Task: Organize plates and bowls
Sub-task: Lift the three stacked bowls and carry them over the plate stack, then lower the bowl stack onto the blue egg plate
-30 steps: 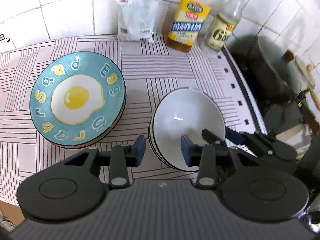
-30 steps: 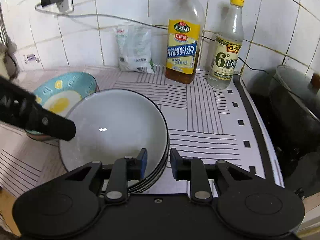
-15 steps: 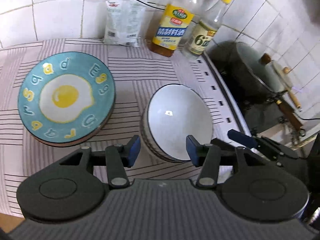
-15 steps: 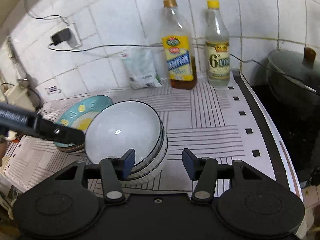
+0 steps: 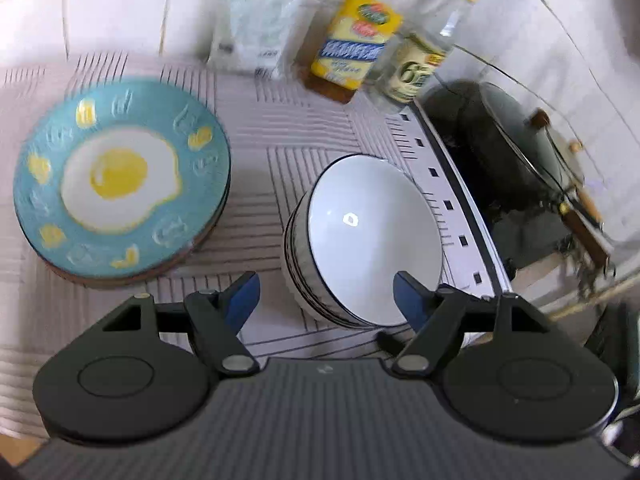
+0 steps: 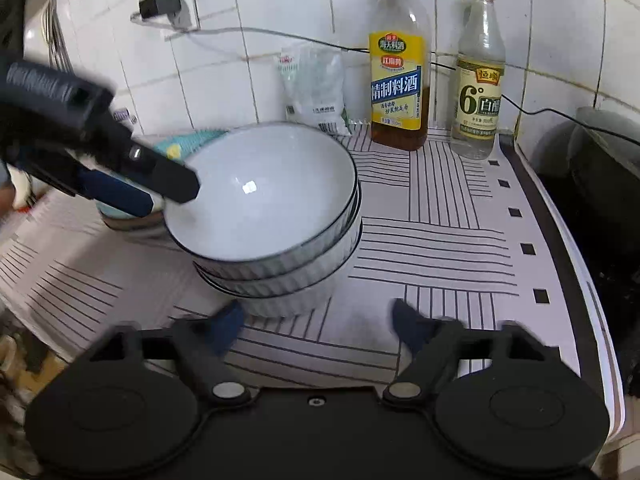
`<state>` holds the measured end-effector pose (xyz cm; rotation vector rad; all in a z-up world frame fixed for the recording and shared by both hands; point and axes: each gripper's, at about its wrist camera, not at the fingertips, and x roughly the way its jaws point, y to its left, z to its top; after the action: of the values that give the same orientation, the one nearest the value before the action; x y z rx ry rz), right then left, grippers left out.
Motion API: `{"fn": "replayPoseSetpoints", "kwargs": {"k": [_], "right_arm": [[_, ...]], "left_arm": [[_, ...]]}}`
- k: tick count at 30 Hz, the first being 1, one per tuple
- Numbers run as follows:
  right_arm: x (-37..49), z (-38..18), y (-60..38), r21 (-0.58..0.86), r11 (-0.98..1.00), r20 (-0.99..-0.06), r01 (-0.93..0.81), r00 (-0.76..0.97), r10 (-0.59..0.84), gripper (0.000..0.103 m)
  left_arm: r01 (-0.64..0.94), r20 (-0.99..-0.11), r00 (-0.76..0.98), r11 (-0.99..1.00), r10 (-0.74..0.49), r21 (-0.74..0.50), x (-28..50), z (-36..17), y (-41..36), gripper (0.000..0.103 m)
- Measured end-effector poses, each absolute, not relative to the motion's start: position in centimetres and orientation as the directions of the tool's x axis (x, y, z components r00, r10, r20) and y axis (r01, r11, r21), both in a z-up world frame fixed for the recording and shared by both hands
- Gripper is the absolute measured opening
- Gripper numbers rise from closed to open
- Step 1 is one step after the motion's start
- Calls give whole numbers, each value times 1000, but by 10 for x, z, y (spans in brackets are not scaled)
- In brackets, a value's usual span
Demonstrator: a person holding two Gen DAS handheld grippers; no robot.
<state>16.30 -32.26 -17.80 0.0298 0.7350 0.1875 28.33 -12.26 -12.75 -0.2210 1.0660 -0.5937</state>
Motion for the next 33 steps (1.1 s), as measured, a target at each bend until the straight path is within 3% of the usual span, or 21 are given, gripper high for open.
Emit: {"fn": "replayPoseSetpoints", "kwargs": {"k": [6,11,17,19,21,28,33], "right_arm": [[168,-201,-304,22,969,-624,-245,754,205,95],[177,-217,-301,-4,957,-525,-291,815,246,98],[191,-220,-306,29,944,-528,-329,797,294,101],[195,-221,-307,41,945,-529,-325,795,296,101],[202,-222,-307,55,941,-540,-333,783,308,101],[210,-227,-308,84,935,-528,-346,780,336,101],[217,-226,-307,95,932,-548,-350,763,343,102]], "left_arm": [[300,-745,314,806,-588,-510,294,-152,-129,70],[219,-735,332,806,-591,-549,315,-166,-130,67],[235,-750,317,814,-581,-531,321,-169,-140,51],[235,-761,332,830,-557,-506,319,-172,-140,38],[231,-762,333,831,-556,-505,319,-176,-138,35],[187,-745,323,811,-584,-555,322,-184,-131,36],[196,-751,354,829,-558,-523,316,-182,-138,39]]}}
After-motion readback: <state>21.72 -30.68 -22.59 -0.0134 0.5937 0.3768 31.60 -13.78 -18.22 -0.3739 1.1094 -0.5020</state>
